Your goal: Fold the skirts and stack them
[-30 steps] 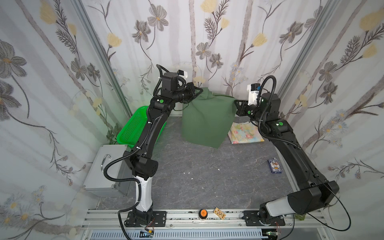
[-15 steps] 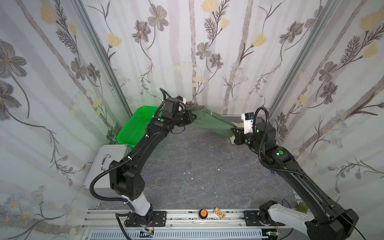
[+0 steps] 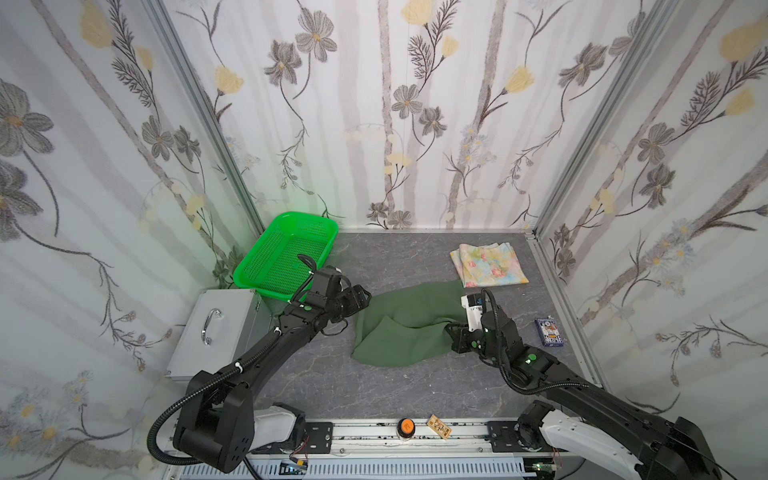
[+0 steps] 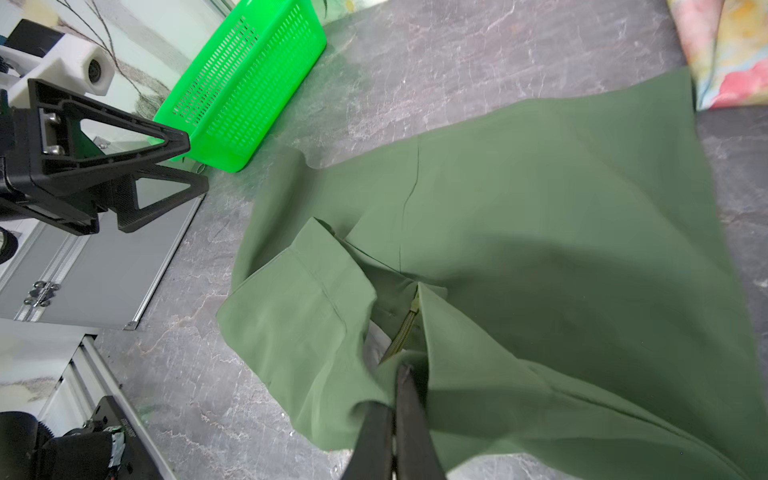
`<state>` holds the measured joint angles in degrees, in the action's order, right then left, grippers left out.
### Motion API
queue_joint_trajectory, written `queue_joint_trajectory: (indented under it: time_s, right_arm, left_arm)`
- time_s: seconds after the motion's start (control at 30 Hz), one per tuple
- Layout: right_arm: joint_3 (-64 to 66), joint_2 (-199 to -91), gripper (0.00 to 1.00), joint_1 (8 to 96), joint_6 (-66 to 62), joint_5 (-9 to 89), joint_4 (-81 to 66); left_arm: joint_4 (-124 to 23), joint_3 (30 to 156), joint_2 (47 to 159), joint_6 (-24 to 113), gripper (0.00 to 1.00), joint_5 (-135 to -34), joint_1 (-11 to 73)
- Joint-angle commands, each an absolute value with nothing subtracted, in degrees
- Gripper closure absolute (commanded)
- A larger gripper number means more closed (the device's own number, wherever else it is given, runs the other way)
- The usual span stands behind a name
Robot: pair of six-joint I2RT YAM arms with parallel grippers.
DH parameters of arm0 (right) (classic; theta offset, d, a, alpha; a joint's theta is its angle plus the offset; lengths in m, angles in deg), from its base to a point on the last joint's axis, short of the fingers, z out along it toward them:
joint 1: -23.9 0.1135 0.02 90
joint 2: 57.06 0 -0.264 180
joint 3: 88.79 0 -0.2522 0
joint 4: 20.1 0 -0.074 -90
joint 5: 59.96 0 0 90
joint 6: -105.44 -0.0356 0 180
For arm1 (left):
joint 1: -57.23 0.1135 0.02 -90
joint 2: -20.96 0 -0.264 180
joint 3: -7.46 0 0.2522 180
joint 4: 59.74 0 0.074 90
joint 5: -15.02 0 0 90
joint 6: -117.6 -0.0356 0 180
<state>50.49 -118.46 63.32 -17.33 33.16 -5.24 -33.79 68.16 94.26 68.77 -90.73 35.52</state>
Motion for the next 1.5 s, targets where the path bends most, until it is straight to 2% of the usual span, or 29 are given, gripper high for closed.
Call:
queue_joint_trajectory:
  time_s: [0.0,0.07,0.1,0.13,0.17,0.2,0.23,0.27,0.33,0.4,0.43,0.63,0.87,1.13,1.37,1.47]
  right_arm:
    - [50.90,-118.58,1.00,63.58,-19.53,34.52,-7.79]
    - [50.50,-118.74,0.96,63.56,-19.70,34.17,-6.22]
    - [50.07,-118.86,0.72,63.39,-20.19,33.69,-5.02]
    - [49.54,-119.09,0.58,63.24,-20.52,33.69,-3.94]
    - [48.91,-119.17,0.56,62.99,-20.73,33.75,-3.27]
    - [48.25,-119.34,0.53,62.96,-21.22,32.92,-2.68]
    - [47.35,-119.87,0.46,62.57,-22.09,32.71,-1.90]
    - [46.62,-120.58,0.45,62.10,-22.42,33.78,-1.60]
    - [45.45,-123.53,0.47,61.54,-22.71,35.48,-1.64]
    - [44.82,-127.85,0.53,61.28,-23.19,36.65,-2.63]
    - [44.15,-130.77,0.58,61.17,-23.15,37.44,-2.95]
    - [37.17,-149.59,0.80,60.49,-22.99,35.95,-2.09]
    - [19.97,-167.34,0.86,57.38,-19.45,35.02,4.51]
    - [-0.96,-183.96,0.89,54.28,-15.22,34.83,14.03]
    - [-14.62,-191.84,0.90,54.30,-14.24,36.07,18.56]
    - [-16.64,-191.55,0.93,54.16,-13.93,35.28,18.66]
  left_arm:
    - [-36.31,68.18,95.51,69.76,0.22,-90.63,35.52]
    - [-36.22,69.57,97.93,68.56,0.22,-91.15,35.52]
    - [-36.23,70.47,99.52,68.03,0.22,-91.28,35.50]
    - [-36.22,71.80,101.50,67.50,0.24,-91.69,35.53]
    - [-36.29,73.12,103.49,67.21,0.27,-92.19,35.48]
    - [-36.22,74.73,106.17,66.83,0.33,-92.67,35.52]
    - [-36.31,76.17,108.91,66.51,0.42,-92.81,35.52]
    - [-36.26,77.46,111.43,66.03,0.48,-92.86,35.52]
    - [-36.31,80.17,117.33,65.10,0.65,-93.79,35.52]
    - [-36.30,82.33,122.36,65.02,0.81,-94.33,35.59]
    - [-36.31,83.34,124.50,65.13,0.86,-94.83,35.61]
    - [-36.31,85.50,130.16,65.20,0.91,-95.09,35.74]
    - [-36.22,80.81,128.59,66.13,0.92,-96.15,39.02]
    - [-36.22,73.21,121.95,68.19,0.92,-97.65,42.80]
    - [-36.22,67.45,115.33,70.38,0.91,-97.86,43.28]
    - [-36.22,67.47,113.24,70.50,0.90,-98.09,43.20]
